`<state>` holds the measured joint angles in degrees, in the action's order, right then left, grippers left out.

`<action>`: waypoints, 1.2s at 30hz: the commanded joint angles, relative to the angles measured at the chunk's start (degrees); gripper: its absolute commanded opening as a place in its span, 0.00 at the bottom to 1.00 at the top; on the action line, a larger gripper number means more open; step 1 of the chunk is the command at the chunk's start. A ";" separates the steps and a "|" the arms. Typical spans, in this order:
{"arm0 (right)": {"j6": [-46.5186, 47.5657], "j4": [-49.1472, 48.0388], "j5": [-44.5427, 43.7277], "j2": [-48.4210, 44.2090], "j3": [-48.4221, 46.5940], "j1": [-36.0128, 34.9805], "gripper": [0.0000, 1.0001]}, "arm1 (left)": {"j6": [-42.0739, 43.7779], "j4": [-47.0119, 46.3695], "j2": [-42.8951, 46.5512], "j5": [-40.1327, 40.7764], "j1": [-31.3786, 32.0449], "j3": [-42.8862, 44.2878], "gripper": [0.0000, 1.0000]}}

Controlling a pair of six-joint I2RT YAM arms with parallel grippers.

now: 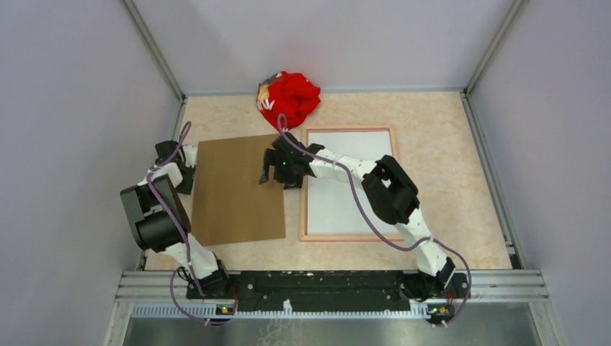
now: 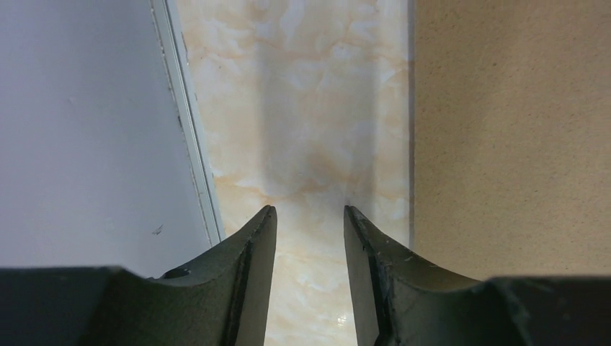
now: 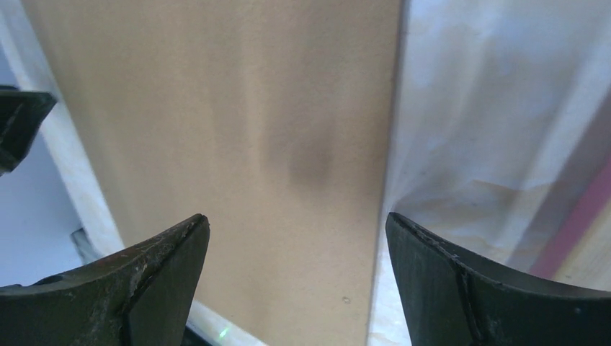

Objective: Put the photo into the frame
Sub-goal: Pick up the photo frame item at the center of the board.

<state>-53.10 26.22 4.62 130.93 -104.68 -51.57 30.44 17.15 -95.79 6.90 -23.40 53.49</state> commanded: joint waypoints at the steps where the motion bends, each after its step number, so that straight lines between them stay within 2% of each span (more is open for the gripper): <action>1: -3.48 -5.30 6.10 2.09 2.63 -0.08 0.92 | -0.96 2.64 -4.37 -6.49 1.75 -3.53 0.45; 7: -10.31 -18.37 14.01 -0.65 8.29 1.33 0.90 | -0.46 4.42 -5.10 -9.68 2.30 -3.13 0.30; 18: -13.94 -25.86 18.26 -6.02 6.83 1.30 0.88 | 1.92 7.66 -5.90 -15.12 2.47 -2.91 0.01; 36: -18.15 -44.95 21.46 -15.06 15.79 0.46 0.86 | 4.28 11.80 -6.10 -19.70 3.21 -1.63 0.00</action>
<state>-68.58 -1.13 22.02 122.89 -88.40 -49.58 36.86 17.54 -97.45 1.41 -22.09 54.43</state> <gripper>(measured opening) 0.862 0.006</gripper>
